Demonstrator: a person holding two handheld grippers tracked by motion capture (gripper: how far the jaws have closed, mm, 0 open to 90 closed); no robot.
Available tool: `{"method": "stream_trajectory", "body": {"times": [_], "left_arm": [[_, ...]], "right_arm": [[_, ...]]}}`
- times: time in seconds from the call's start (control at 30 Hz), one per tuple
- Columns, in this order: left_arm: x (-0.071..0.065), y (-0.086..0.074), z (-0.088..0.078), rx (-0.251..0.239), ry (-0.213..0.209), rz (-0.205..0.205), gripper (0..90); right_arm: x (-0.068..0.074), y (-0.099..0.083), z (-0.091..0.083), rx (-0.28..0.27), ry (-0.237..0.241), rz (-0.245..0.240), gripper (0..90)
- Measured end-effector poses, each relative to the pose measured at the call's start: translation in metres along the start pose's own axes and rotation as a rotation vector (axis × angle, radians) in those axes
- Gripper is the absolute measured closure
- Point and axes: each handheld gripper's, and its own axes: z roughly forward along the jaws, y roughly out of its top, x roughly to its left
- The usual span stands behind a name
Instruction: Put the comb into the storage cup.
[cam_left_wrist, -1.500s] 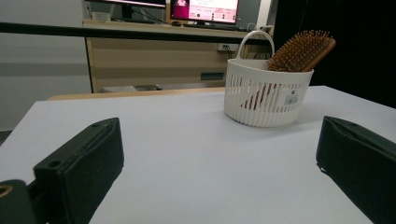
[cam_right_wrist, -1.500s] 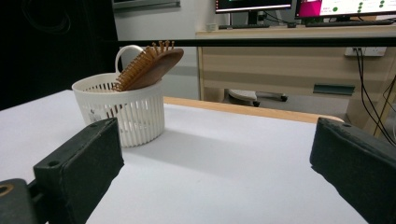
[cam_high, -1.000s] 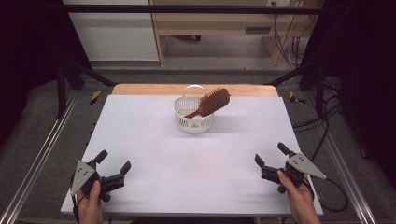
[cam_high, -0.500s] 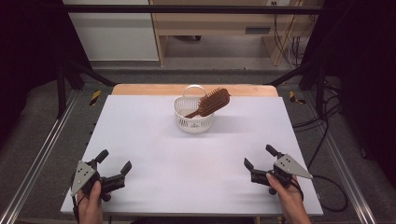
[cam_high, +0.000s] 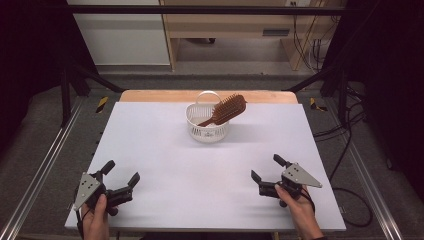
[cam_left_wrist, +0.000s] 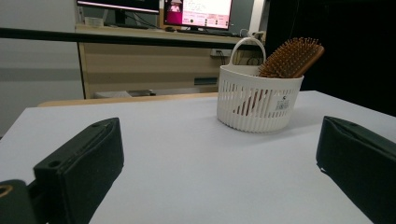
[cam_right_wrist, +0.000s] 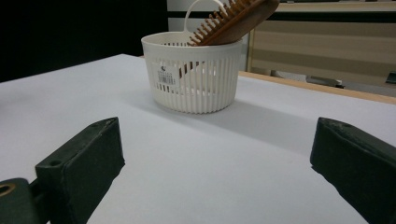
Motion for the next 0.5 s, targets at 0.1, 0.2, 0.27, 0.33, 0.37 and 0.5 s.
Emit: {"method": "stream_trajectory", "body": {"times": [0.1,0.2,0.27,0.33,0.37,0.5], "left_arm": [[-0.001,-0.001,0.001,0.003,-0.016,-0.002,0.8],[-0.002,0.000,0.002,0.000,-0.024,0.002,0.8],[-0.004,0.000,0.002,-0.005,-0.025,0.005,0.8],[-0.005,0.000,0.003,0.000,-0.025,0.016,0.8],[-0.005,-0.001,0.003,0.003,-0.025,0.019,0.8],[-0.006,-0.002,0.005,0.012,-0.030,0.025,0.8]], "right_arm": [[0.003,0.000,0.004,0.004,0.009,-0.001,3.1],[0.006,0.001,0.007,0.005,0.033,0.021,3.7],[0.007,0.002,0.008,0.002,0.036,0.026,3.9],[0.009,0.003,0.010,0.004,0.045,0.019,4.1],[0.011,0.004,0.011,0.006,0.054,0.014,4.1],[0.011,0.005,0.012,0.006,0.061,0.018,4.1]]}}
